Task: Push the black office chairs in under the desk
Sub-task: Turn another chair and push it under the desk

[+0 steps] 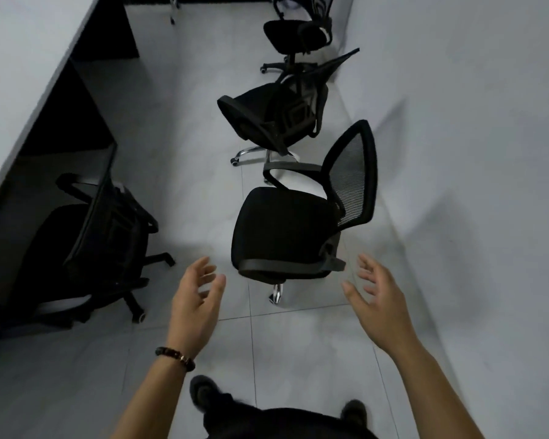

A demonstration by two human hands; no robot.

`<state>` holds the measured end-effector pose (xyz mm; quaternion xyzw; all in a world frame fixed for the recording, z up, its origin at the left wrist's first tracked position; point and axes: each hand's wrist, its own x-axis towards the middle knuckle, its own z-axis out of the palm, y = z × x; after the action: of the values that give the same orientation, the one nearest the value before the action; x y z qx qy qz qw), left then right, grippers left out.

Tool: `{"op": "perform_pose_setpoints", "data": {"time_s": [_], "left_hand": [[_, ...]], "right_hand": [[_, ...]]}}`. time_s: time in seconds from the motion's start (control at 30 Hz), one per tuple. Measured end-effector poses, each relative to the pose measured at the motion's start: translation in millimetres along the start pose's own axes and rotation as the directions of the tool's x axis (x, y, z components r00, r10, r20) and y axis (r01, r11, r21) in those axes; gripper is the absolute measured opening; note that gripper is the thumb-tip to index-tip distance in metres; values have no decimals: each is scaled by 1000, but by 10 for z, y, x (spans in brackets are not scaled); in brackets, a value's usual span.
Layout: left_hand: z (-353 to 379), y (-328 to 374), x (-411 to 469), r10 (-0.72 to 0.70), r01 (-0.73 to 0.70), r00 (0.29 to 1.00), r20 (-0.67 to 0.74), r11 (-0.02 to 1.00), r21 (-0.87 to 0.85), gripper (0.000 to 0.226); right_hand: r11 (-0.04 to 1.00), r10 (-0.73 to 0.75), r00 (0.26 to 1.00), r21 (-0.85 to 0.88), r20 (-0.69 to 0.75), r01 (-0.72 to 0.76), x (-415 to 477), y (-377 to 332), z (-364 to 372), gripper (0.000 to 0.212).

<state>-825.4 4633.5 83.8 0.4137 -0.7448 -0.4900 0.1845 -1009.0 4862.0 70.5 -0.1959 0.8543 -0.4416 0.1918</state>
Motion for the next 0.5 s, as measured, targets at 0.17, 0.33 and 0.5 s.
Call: {"op": "perform_pose_setpoints", "data": {"time_s": [0.17, 0.33, 0.5], "left_hand": [[1218, 425, -394, -18, 18, 1000, 1, 1000, 19, 45], [2050, 991, -481, -27, 23, 997, 73, 998, 52, 51], [2647, 1299, -30, -5, 2, 999, 34, 997, 83, 52]], "right_hand": [[999, 27, 1000, 24, -2, -27, 101, 834, -991, 58], [1000, 18, 1000, 24, 9, -19, 460, 1102, -1778, 54], [999, -20, 999, 46, 50, 18, 1221, 1280, -2059, 53]]}}
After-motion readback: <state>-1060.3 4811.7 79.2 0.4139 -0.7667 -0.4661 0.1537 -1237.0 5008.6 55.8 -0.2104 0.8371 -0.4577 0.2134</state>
